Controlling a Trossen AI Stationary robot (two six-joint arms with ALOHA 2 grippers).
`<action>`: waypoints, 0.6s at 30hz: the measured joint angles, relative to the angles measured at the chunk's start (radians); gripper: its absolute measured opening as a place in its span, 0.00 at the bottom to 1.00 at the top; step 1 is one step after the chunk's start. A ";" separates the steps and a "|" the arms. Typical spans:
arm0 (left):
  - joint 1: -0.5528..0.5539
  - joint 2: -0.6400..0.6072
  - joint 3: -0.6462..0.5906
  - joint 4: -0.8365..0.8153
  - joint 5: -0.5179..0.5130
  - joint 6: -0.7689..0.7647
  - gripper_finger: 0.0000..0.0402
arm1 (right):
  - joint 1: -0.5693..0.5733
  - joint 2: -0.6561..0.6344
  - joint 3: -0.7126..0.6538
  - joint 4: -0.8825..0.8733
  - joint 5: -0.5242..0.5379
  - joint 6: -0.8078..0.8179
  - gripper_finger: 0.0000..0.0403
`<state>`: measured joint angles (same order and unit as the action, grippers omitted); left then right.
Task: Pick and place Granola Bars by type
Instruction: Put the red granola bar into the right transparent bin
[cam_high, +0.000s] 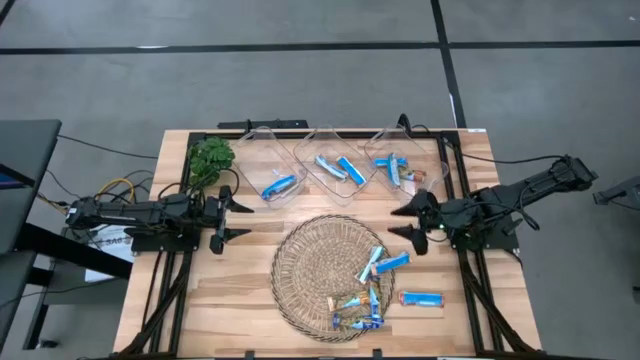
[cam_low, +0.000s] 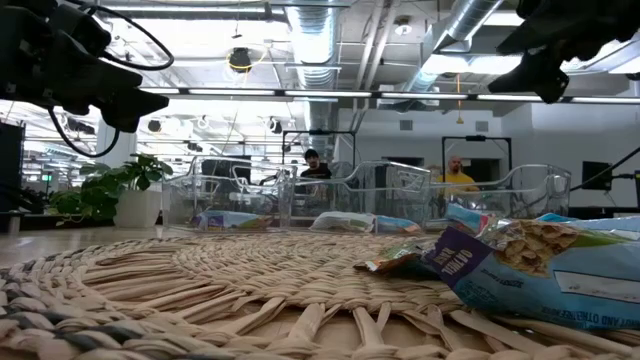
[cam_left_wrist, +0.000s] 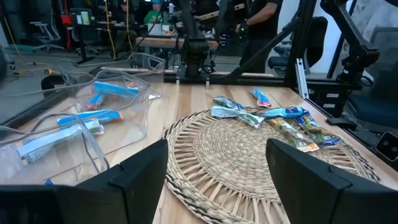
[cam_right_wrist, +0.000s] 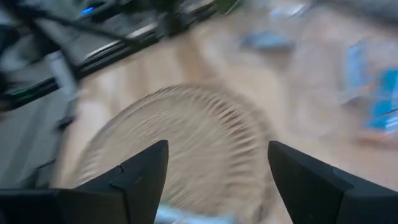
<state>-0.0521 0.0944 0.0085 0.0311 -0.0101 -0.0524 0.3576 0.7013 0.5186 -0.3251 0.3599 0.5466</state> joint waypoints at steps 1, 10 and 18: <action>0.000 0.000 0.000 0.000 0.000 0.003 0.66 | 0.000 0.000 0.000 -0.003 -0.055 0.019 0.67; 0.000 0.000 0.000 -0.001 -0.002 0.006 0.66 | 0.002 0.008 0.000 -0.024 -0.450 0.222 0.67; 0.000 0.000 0.000 -0.002 -0.002 0.022 0.66 | 0.034 0.094 0.000 -0.230 -0.527 0.368 0.67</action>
<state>-0.0521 0.0944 0.0082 0.0292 -0.0120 -0.0303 0.3918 0.7950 0.5190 -0.5550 -0.1672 0.9145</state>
